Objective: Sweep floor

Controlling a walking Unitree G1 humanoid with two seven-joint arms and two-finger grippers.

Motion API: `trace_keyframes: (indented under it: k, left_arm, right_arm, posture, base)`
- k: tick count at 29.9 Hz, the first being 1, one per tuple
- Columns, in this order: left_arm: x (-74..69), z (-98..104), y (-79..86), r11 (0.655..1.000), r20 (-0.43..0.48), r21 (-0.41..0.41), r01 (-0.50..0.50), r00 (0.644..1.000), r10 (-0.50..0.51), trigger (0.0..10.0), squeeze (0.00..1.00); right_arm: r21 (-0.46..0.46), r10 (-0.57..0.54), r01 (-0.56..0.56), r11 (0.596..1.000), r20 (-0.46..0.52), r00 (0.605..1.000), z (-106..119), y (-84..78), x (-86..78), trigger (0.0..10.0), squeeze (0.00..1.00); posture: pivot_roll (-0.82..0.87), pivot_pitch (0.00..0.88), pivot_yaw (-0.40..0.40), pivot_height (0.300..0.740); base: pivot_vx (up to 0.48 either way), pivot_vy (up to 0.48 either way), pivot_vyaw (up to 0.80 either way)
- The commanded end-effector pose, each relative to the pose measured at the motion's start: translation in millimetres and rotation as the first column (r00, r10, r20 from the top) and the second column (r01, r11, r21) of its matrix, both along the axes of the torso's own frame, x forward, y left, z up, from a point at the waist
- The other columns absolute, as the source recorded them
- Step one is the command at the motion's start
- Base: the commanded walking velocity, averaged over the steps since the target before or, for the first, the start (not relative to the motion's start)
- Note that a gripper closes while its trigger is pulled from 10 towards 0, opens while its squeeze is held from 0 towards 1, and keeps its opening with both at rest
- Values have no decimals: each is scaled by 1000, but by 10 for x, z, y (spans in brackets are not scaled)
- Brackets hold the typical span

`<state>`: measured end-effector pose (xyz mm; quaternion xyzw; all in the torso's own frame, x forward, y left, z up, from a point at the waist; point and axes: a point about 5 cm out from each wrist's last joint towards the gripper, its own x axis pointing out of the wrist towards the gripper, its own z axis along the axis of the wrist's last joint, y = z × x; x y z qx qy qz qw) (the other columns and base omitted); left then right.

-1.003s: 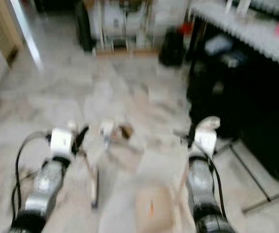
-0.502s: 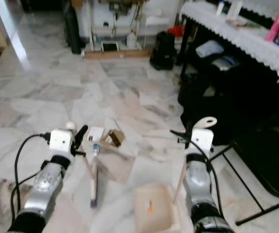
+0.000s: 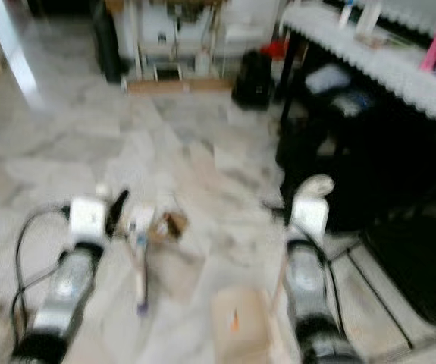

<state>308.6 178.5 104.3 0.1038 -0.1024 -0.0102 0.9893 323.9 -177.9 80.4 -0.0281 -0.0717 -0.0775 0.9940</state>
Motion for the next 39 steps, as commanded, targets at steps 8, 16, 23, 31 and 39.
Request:
trace_keyframes:
  k: [8,16,23,31,39]
  left_arm:
    - [52,216,-87,1000,104,-4,12,994,-11,10000,0]
    - [82,302,-61,1000,139,0,-6,990,6,10000,0]
    - [98,327,-59,1000,149,1,-12,989,11,10000,0]
    - [98,368,-35,1000,170,2,-29,985,29,10000,0]
    - [97,368,-42,1000,170,0,-26,985,25,10000,0]
  right_arm:
    - [-38,-13,14,999,36,999,102,-93,38,10000,0]
    - [-32,-4,6,999,41,999,103,-62,37,10000,0]
    - [-45,-10,12,999,46,999,120,-79,46,10000,0]
    - [-33,-2,4,999,48,999,114,-60,41,10000,0]
    - [-33,-2,3,999,46,999,110,-56,40,10000,0]
  posture:
    - [37,0,-58,740]
    - [34,0,-52,740]
    - [33,0,-50,740]
    - [38,0,-52,740]
    - [35,0,-52,740]
  base:
    - [330,0,55]
    - [332,0,355]
    - [332,0,299]
    - [331,0,115]
    - [332,0,0]
